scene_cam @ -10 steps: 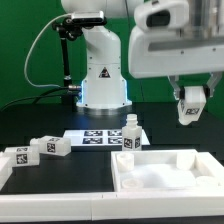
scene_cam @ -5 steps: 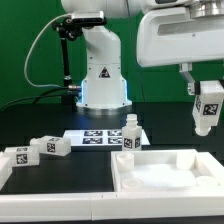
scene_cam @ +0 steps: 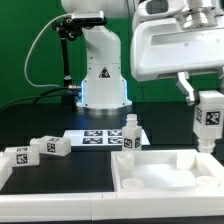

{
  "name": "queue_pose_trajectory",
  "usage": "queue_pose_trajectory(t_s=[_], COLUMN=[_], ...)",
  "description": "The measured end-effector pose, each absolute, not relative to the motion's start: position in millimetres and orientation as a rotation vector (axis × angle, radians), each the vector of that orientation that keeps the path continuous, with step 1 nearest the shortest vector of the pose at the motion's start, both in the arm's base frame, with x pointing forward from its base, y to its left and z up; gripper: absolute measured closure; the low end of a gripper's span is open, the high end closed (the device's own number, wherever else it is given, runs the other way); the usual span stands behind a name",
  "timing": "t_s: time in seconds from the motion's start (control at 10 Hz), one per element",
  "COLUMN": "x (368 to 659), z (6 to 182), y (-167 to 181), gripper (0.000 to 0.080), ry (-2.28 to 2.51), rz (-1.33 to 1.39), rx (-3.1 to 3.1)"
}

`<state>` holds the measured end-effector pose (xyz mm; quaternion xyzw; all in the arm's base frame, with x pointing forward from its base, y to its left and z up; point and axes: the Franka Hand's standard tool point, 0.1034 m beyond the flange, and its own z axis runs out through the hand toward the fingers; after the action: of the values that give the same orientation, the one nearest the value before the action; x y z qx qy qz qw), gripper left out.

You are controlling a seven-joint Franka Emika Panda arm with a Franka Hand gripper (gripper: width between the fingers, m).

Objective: Assemble one leg

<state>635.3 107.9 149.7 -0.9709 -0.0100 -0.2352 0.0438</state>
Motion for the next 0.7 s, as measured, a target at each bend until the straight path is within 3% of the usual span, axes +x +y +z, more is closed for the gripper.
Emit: queue_pose_trajectory(t_s=[0.2,0.7], x=[635,637], z=[148.2,113.2], y=[107,102], gripper=[0.0512,0.0512], ry=[-0.03,-0.095], rz=[-0.717,-0.752], rx=[-2.969,-2.978])
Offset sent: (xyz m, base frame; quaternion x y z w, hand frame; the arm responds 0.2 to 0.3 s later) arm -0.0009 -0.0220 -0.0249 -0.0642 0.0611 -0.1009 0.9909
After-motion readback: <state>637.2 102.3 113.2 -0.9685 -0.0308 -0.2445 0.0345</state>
